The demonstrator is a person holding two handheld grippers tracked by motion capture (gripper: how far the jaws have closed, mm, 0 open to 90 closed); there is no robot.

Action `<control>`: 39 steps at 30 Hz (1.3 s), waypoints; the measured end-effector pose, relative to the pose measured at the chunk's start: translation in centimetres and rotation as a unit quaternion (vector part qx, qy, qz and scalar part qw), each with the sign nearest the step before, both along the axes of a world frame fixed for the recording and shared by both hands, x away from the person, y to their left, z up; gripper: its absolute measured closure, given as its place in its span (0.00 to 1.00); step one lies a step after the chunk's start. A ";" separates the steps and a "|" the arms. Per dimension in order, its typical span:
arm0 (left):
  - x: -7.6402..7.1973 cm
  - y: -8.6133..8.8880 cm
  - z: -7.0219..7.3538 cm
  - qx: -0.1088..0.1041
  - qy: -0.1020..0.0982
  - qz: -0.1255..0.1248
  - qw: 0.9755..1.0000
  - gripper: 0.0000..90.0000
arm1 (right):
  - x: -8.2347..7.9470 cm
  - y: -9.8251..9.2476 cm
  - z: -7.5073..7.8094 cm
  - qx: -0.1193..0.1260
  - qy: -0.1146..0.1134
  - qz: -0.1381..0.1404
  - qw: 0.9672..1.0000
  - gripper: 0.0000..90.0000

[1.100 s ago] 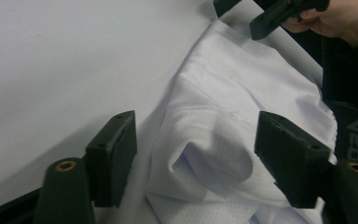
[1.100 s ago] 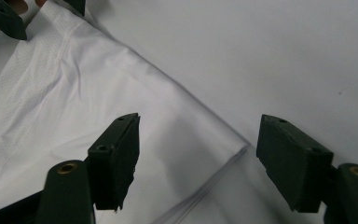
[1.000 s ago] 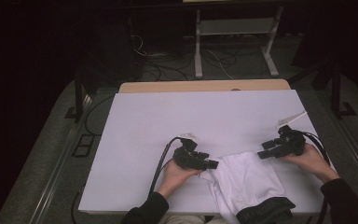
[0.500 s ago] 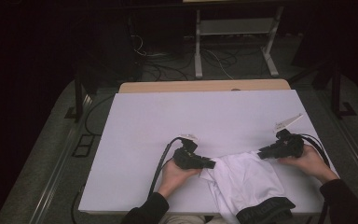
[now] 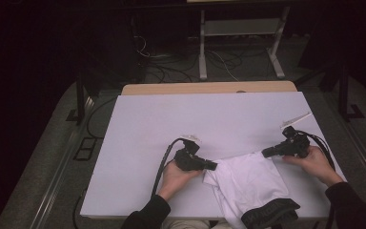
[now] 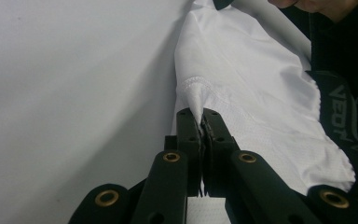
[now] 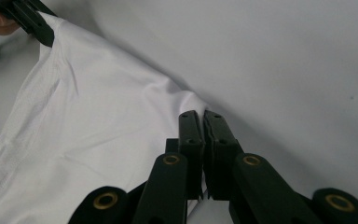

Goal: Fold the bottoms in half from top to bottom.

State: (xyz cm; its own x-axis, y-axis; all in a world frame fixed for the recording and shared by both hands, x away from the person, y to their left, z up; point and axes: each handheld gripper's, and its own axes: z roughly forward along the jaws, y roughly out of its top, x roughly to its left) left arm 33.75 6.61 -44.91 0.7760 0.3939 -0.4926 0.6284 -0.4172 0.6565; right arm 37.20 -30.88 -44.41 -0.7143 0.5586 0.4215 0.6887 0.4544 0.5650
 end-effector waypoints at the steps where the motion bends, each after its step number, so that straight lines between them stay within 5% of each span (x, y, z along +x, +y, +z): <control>1: 0.0 0.1 0.2 0.001 -0.002 0.000 1.000 0.96 | 0.0 0.1 0.1 0.002 -0.001 -0.002 1.000 0.95; 18: 0.5 2.1 1.8 0.028 -0.035 0.008 0.999 0.96 | 1.7 1.7 0.3 0.033 0.003 -0.024 0.999 0.94; 39: 1.9 5.3 3.0 0.046 -0.047 0.017 0.998 0.96 | 4.1 5.3 1.2 0.050 -0.004 -0.020 0.999 0.94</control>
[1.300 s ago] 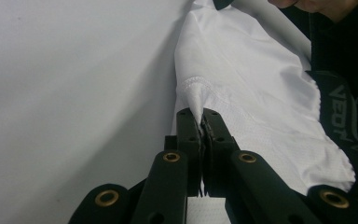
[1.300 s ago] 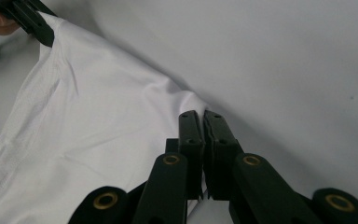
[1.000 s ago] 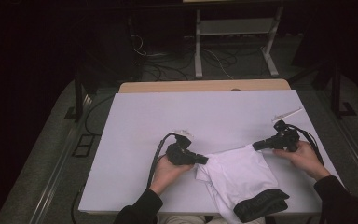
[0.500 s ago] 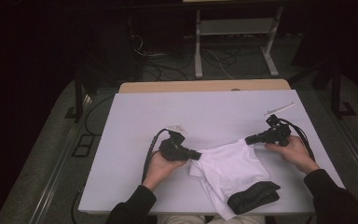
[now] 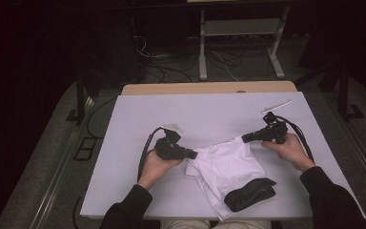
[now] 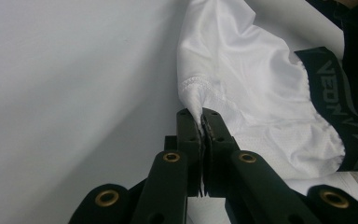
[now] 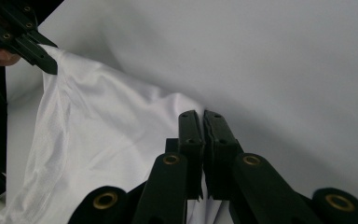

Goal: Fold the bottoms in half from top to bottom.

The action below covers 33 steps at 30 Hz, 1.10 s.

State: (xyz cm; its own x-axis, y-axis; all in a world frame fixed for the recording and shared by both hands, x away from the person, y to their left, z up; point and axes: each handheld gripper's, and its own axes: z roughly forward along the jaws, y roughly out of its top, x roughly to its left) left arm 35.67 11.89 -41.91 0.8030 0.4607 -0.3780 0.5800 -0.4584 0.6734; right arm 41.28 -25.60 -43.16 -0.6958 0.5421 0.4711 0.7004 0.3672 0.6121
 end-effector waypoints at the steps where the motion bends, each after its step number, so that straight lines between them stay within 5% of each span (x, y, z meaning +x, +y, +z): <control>1: 0.1 0.1 0.1 0.001 -0.001 0.001 1.000 0.96 | 0.1 0.2 0.1 -0.001 -0.001 0.000 1.000 0.94; 15: 1.4 2.6 0.6 0.014 -0.001 0.006 1.000 0.96 | 1.3 2.6 0.3 0.003 -0.001 0.001 1.000 0.94; 33: 7.4 3.3 2.3 0.038 -0.012 0.027 0.999 0.96 | 3.4 3.2 0.2 0.017 -0.014 -0.050 0.999 0.94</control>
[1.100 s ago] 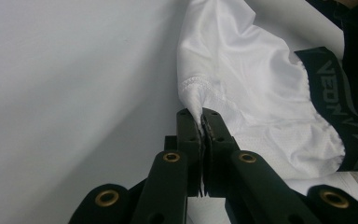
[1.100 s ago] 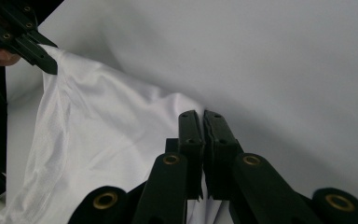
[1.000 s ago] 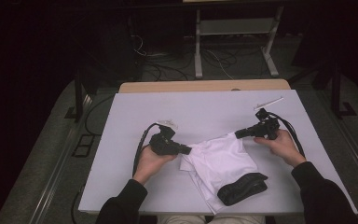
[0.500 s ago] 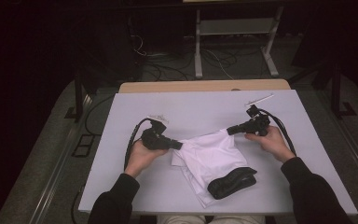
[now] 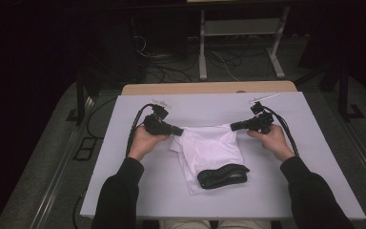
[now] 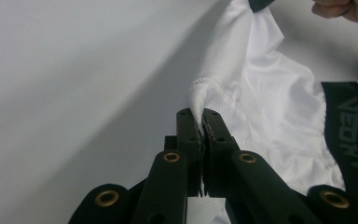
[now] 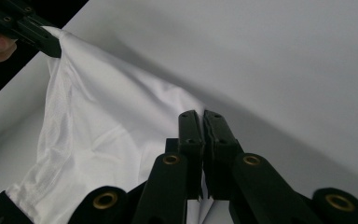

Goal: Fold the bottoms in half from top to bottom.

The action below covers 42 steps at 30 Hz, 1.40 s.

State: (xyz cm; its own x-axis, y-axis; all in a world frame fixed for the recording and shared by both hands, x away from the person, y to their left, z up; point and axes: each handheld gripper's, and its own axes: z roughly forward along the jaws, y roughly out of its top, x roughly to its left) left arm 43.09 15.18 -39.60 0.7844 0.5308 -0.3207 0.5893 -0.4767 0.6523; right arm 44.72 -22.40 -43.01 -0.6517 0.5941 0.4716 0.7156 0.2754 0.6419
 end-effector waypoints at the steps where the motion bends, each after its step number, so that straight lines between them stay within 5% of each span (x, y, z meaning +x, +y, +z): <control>1: 0.4 -0.1 0.0 0.000 0.001 0.002 1.000 0.96 | 0.1 -0.1 0.0 0.003 0.001 -0.003 1.000 0.94; 16: 4.1 -0.1 -1.0 -0.008 -0.012 0.047 0.999 0.96 | 2.2 -0.5 -0.3 0.014 -0.013 -0.040 0.999 0.94; 23: 5.1 -0.4 -1.3 -0.018 -0.035 0.076 0.996 0.95 | 3.0 -0.4 -0.1 0.019 -0.029 -0.059 0.998 0.94; 28: 5.4 -0.5 -2.1 -0.025 -0.032 0.085 0.996 0.93 | 3.4 -0.7 -0.7 0.023 -0.023 -0.063 0.997 0.94; 31: 5.2 -0.3 -2.5 -0.047 -0.033 0.093 0.994 0.79 | 3.4 -0.8 -1.2 0.027 -0.012 -0.066 0.997 0.84; 34: 4.6 0.1 -2.7 -0.049 -0.052 0.105 0.992 0.62 | 3.1 -1.0 -1.1 0.018 -0.028 -0.066 0.997 0.68; 36: 3.9 0.4 -2.8 -0.045 -0.073 0.127 0.988 0.48 | 2.9 -1.2 -0.9 0.024 -0.034 -0.061 0.997 0.59; 39: 3.2 1.2 -3.0 -0.066 -0.076 0.146 0.984 0.33 | 2.4 -1.6 -0.6 0.023 -0.046 -0.057 0.997 0.45; 42: 2.9 2.0 -3.0 -0.072 -0.066 0.143 0.985 0.20 | 1.9 -1.9 -0.3 0.008 -0.058 -0.066 0.996 0.26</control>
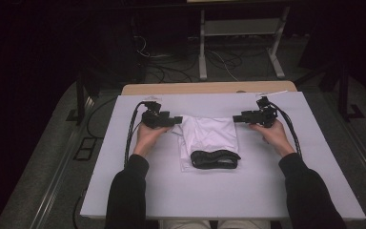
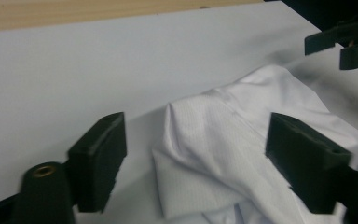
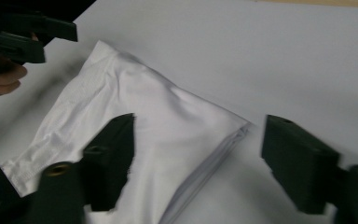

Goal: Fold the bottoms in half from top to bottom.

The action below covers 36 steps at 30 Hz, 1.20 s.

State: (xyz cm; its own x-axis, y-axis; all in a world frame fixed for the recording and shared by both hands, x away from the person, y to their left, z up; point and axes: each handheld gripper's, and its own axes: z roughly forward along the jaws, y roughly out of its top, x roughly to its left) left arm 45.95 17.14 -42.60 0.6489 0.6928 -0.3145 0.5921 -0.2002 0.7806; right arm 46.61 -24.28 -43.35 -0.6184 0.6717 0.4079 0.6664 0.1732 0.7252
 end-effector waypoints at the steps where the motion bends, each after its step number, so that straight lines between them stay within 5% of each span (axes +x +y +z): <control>1: -0.2 0.2 0.1 -0.002 0.000 -0.001 1.000 0.17 | -0.1 -0.1 0.1 -0.005 0.001 -0.002 1.000 0.20; 5: -0.8 0.7 0.2 -0.021 0.007 -0.009 1.000 0.00 | -0.8 -0.6 0.4 -0.013 0.002 -0.008 1.000 0.06; 7: -1.2 0.8 0.4 -0.011 0.008 -0.012 1.000 0.00 | -1.2 -0.7 0.5 -0.026 -0.005 -0.011 1.000 0.00; 36: -8.1 4.4 1.8 -0.002 -0.045 0.005 0.999 0.00 | -8.9 -3.5 2.8 -0.020 -0.065 -0.017 0.998 0.00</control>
State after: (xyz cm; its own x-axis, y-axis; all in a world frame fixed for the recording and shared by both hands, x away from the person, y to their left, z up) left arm 37.84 21.58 -40.81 0.6675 0.6989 -0.2570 0.5208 -0.1915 0.8319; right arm 37.72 -27.79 -40.56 -0.6413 0.7068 0.2986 0.5734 0.1829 0.7986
